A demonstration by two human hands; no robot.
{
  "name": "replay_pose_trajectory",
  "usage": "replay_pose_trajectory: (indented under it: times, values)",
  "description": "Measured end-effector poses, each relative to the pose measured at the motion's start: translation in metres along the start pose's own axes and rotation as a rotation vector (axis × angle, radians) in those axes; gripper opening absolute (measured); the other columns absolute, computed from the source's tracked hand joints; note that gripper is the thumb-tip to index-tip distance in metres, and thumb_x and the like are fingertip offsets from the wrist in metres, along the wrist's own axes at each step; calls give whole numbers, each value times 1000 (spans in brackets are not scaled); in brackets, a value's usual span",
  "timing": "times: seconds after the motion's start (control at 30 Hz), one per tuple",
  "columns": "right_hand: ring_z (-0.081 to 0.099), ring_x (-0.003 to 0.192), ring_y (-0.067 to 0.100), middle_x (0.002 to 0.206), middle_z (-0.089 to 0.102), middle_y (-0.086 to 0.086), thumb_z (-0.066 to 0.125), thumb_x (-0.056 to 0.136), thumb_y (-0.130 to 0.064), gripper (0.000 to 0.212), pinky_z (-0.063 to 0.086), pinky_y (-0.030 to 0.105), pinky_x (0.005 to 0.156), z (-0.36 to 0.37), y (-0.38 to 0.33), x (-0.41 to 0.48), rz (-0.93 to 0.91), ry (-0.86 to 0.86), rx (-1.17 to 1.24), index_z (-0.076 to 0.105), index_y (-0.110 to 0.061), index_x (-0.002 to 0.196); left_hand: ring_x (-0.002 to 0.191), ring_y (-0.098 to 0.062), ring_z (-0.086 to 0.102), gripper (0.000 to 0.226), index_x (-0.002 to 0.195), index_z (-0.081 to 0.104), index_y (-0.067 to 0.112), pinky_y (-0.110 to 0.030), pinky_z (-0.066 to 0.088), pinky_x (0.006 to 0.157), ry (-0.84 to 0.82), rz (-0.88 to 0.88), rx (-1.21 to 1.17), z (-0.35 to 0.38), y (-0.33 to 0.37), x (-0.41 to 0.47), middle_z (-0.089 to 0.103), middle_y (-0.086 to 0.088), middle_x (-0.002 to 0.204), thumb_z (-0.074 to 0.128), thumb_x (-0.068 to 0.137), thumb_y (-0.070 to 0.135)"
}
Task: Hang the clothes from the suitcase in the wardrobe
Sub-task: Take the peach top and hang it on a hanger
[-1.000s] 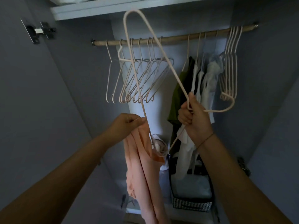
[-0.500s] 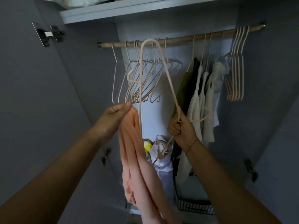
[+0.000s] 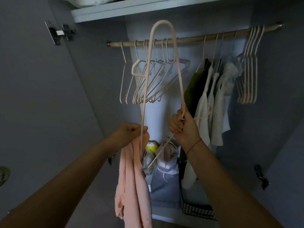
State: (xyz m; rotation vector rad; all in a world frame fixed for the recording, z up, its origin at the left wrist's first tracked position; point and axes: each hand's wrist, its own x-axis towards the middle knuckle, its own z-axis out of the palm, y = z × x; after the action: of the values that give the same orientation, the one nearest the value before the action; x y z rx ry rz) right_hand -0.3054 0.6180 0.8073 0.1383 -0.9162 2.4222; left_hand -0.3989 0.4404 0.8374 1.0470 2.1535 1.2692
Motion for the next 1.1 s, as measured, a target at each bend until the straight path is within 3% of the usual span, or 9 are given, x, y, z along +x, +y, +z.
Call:
replay_pose_trajectory:
  times: [0.13,0.23,0.4,0.57,0.67,0.8,0.93,1.1]
  values:
    - [20,24,4,30,27,-6,40,86,-38,51,14,11,33,-1,6,-3,18,21,-46,44,-18,39,62,-22,62,37,66,69,10,-29,50,69,-130,103,-123,-4,16,-7,66,-18,70,56,91,33]
    - [19,25,4,31,27,-6,42,87,-37,50,13,12,34,-11,13,-7,41,56,-106,45,-20,40,57,-13,63,29,66,70,16,-22,51,59,-32,102,-328,-13,30,-8,67,-5,65,56,82,35]
    - [23,23,3,30,29,-6,41,83,-36,47,20,10,29,-29,1,-12,72,75,-29,50,-20,40,59,-12,66,32,82,66,9,-20,53,57,76,69,-406,-39,18,-6,70,-5,69,55,83,40]
    - [22,24,3,30,28,-6,40,86,-40,51,19,10,29,-28,-22,-3,-16,72,32,44,-19,39,74,-20,69,64,86,72,14,-28,55,68,68,-14,-305,-42,-8,-8,73,-11,85,74,55,70]
    - [23,24,4,30,29,-5,40,87,-41,52,19,11,29,-18,-26,6,-26,19,104,44,-17,40,78,-22,67,47,81,73,20,-38,51,83,52,-43,-134,-28,-12,-6,73,-7,84,63,71,65]
    - [24,24,3,31,29,-5,39,87,-40,51,18,12,30,-7,-21,9,-33,-42,93,44,-16,41,64,-19,65,34,73,69,18,-33,51,73,21,-109,-49,-5,-12,-6,69,-7,70,52,94,40]
    - [23,24,3,30,29,-6,40,86,-38,50,18,11,30,-9,-4,5,-10,-4,93,41,-17,40,61,-19,61,34,76,68,14,-33,49,72,1,-87,-52,3,-9,-7,66,-5,66,48,96,34]
    - [23,23,4,30,28,-5,40,86,-35,49,17,11,32,-26,36,-5,90,70,72,42,-19,40,62,-12,61,25,68,71,23,-28,49,68,64,-34,-261,-6,4,-2,68,5,66,68,79,45]
